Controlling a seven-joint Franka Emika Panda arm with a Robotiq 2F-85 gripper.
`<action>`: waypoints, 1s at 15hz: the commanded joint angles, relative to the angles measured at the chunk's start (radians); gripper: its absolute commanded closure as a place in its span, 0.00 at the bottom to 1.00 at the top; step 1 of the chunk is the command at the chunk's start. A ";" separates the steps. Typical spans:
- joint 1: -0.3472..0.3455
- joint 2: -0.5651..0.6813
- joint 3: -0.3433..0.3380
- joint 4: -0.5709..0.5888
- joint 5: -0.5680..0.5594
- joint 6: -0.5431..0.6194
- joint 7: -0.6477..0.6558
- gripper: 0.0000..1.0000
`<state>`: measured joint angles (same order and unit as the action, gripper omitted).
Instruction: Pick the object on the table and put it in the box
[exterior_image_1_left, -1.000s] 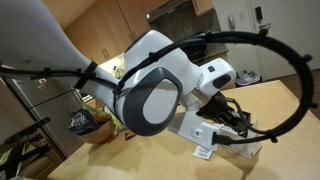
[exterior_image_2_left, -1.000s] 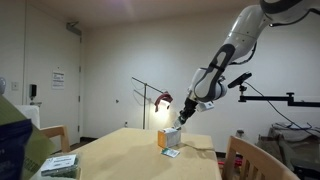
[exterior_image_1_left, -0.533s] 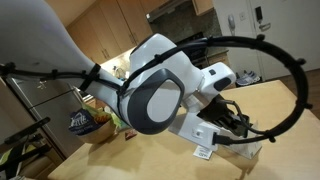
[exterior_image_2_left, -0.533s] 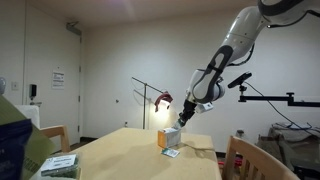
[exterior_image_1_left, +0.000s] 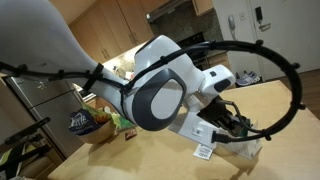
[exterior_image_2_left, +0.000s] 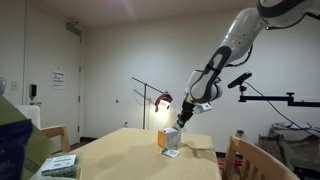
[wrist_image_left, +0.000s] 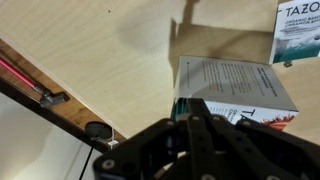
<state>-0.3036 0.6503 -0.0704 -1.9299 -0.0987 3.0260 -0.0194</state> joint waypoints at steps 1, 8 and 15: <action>-0.048 0.014 0.061 0.049 0.047 -0.066 -0.072 1.00; -0.150 0.027 0.162 0.095 0.128 -0.132 -0.188 1.00; -0.241 0.011 0.259 0.100 0.229 -0.216 -0.299 1.00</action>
<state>-0.5161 0.6731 0.1518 -1.8424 0.0769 2.8765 -0.2582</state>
